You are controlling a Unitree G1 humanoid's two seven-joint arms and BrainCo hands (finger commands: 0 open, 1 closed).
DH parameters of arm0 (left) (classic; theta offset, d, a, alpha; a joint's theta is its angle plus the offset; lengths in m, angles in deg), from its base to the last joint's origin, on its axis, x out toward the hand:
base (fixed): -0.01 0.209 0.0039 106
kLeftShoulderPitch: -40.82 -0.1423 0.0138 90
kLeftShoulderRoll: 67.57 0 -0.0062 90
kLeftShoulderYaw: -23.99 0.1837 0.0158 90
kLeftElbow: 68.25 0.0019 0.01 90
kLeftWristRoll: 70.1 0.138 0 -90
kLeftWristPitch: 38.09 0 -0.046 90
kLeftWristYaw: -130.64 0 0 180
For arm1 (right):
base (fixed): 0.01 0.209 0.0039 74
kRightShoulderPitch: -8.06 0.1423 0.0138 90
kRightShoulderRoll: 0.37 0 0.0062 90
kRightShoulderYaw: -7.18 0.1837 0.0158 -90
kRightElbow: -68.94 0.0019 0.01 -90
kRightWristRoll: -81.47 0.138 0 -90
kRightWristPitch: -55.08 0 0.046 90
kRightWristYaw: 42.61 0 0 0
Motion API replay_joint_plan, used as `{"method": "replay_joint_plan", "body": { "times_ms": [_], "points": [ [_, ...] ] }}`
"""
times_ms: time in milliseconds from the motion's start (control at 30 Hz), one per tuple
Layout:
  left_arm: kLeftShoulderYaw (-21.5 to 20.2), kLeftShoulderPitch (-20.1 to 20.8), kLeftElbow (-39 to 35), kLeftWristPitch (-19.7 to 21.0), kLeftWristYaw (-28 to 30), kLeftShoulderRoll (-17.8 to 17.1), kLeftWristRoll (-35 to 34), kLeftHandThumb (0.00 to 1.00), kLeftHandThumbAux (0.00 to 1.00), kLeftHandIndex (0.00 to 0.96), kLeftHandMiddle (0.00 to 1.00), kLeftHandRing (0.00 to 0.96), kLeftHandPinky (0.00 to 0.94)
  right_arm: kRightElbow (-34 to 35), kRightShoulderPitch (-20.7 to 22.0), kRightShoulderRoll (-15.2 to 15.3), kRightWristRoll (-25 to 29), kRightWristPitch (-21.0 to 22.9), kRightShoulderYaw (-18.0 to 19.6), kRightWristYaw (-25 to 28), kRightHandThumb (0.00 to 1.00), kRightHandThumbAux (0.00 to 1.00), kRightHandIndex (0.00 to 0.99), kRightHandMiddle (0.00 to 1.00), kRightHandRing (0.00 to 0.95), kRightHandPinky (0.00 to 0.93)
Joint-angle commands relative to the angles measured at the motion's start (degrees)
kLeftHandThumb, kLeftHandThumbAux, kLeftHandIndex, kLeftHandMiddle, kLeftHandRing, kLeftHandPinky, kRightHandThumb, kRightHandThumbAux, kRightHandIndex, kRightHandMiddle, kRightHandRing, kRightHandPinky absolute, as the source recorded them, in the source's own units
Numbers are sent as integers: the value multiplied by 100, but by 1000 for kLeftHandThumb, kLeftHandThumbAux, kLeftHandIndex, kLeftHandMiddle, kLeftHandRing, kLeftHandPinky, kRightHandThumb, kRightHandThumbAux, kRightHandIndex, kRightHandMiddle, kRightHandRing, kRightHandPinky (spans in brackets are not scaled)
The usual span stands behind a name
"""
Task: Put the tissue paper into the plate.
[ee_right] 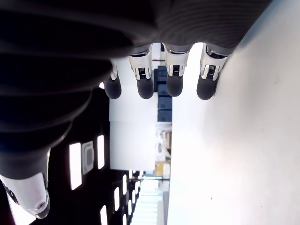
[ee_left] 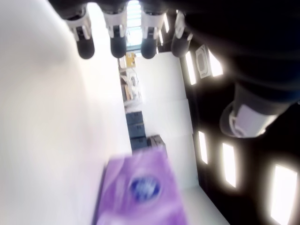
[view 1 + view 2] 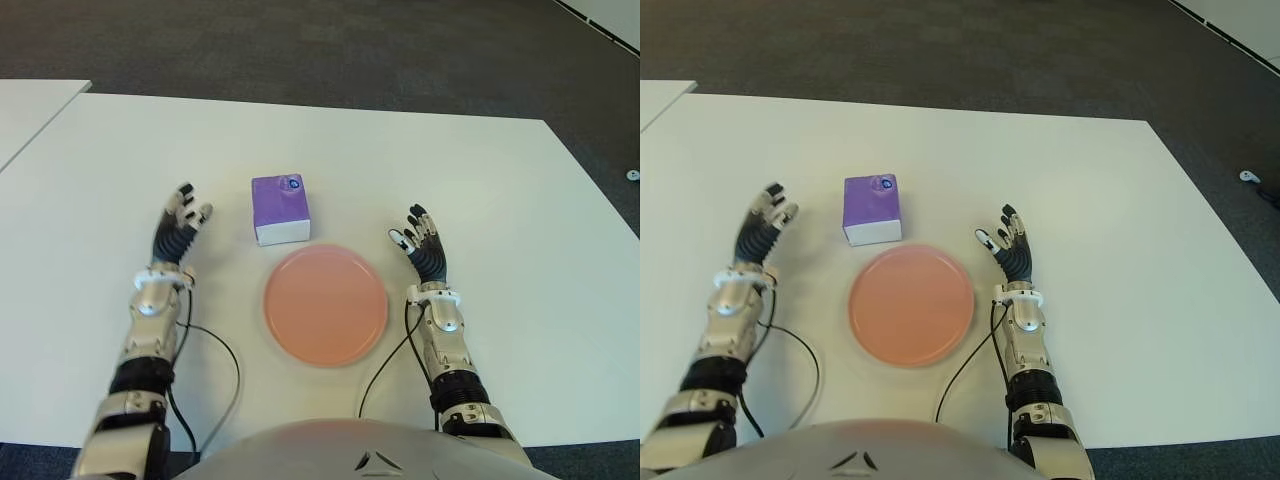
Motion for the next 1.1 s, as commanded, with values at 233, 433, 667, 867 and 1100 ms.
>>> {"method": "replay_joint_plan", "body": {
  "times_ms": [233, 433, 667, 867, 1100],
  "points": [
    [28, 1107, -109, -99, -352, -729, 583, 37, 528, 0, 0, 0, 0, -934, -291, -101, 62, 213, 10, 88, 13, 634, 0, 0, 0, 0],
    [388, 1478, -93, -522, -350, -1188, 1271, 79, 495, 0, 0, 0, 0, -1161, -175, -93, 74, 109, 38, 137, 10, 649, 0, 0, 0, 0],
    [878, 1986, 186, -923, -331, -1488, 1925, 110, 488, 0, 0, 0, 0, -1317, -99, -86, 73, 60, 55, 181, 9, 657, 0, 0, 0, 0],
    [1245, 2189, 461, -1056, -291, -1641, 2302, 126, 484, 0, 0, 0, 0, -1382, -70, -106, 66, 0, 53, 189, 7, 656, 0, 0, 0, 0],
    [1614, 2770, 1043, -1198, 245, -1568, 2201, 146, 453, 0, 0, 0, 0, -1359, -83, -135, 21, 8, 10, 155, 1, 643, 0, 0, 0, 0]
  ]
}}
